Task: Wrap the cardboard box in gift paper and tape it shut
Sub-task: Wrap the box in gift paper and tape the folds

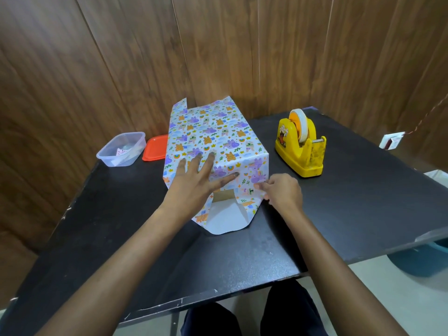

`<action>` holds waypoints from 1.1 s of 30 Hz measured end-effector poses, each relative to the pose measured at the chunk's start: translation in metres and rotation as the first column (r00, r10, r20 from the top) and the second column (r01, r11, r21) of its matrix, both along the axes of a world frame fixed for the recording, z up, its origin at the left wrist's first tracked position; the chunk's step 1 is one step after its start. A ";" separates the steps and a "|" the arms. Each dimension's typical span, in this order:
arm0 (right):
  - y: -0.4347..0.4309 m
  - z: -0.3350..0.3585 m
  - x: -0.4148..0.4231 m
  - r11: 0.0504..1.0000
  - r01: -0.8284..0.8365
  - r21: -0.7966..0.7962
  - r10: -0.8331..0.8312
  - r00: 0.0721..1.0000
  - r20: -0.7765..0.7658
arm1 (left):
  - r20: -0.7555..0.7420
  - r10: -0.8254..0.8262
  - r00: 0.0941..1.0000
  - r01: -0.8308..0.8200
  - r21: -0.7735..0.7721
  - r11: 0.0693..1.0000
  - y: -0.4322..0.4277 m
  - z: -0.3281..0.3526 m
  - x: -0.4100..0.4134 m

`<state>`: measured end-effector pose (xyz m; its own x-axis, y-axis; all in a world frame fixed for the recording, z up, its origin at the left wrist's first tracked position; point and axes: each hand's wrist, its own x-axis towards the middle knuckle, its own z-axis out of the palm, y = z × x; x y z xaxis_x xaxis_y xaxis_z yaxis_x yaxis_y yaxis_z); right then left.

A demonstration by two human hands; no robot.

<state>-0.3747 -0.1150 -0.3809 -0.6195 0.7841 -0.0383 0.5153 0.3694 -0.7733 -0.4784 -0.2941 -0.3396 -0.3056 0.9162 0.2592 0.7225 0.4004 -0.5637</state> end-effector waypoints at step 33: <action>0.087 0.050 0.021 0.577 0.069 -0.814 -0.619 0.687 -0.380 | 0.002 -0.021 1.000 0.021 0.039 0.999 0.000 -0.003 -0.004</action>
